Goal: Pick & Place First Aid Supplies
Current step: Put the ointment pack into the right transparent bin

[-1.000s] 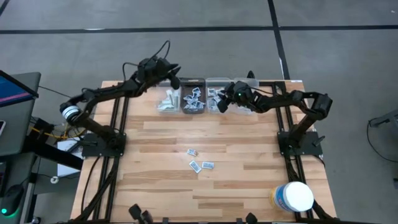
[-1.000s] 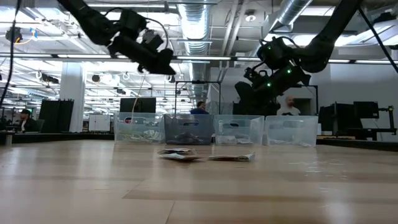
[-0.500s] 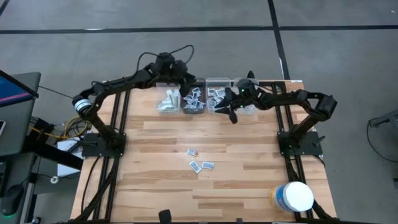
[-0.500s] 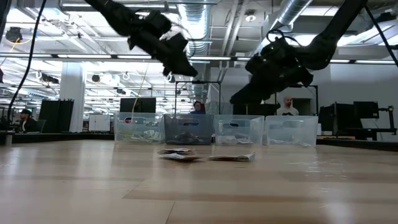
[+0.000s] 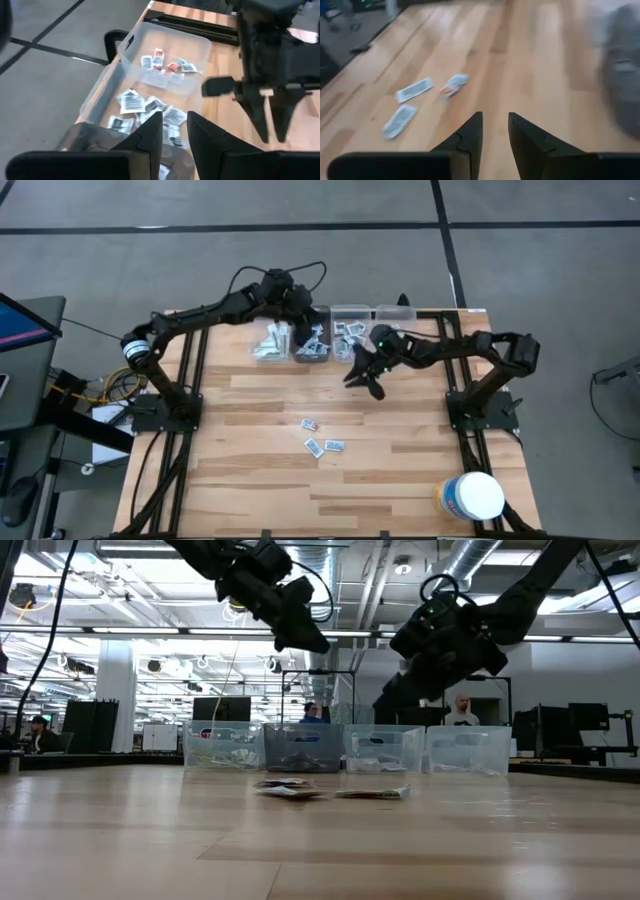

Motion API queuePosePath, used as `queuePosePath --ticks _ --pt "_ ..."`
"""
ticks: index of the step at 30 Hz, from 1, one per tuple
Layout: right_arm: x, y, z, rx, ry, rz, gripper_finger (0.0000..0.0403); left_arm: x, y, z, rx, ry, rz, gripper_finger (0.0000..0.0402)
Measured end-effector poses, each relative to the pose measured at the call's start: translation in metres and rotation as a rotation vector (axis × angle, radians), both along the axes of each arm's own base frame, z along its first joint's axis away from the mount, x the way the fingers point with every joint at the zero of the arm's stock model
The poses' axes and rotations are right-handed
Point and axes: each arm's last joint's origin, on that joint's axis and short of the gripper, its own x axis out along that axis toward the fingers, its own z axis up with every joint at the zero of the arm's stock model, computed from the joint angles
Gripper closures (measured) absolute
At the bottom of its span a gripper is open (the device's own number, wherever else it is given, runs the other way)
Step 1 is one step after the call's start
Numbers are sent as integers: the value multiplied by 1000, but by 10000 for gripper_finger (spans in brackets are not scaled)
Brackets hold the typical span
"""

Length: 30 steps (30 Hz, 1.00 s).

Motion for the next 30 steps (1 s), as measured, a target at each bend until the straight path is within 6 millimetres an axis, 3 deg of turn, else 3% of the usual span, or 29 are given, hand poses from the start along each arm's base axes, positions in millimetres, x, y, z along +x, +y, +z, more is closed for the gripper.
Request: queuePosePath --ticks 6,13,22,30 --pt "4 28 -6 35 73 105 316 16 -34 4 20 -3 -56 312" --pt "4 67 -15 -49 146 302 316 28 -66 4 -23 -6 -100 312" --pt "2 136 -23 -381 243 397 316 38 -111 4 -40 3 -142 312" --pt "2 170 -20 -649 152 424 316 38 -143 -3 -48 85 -189 312"
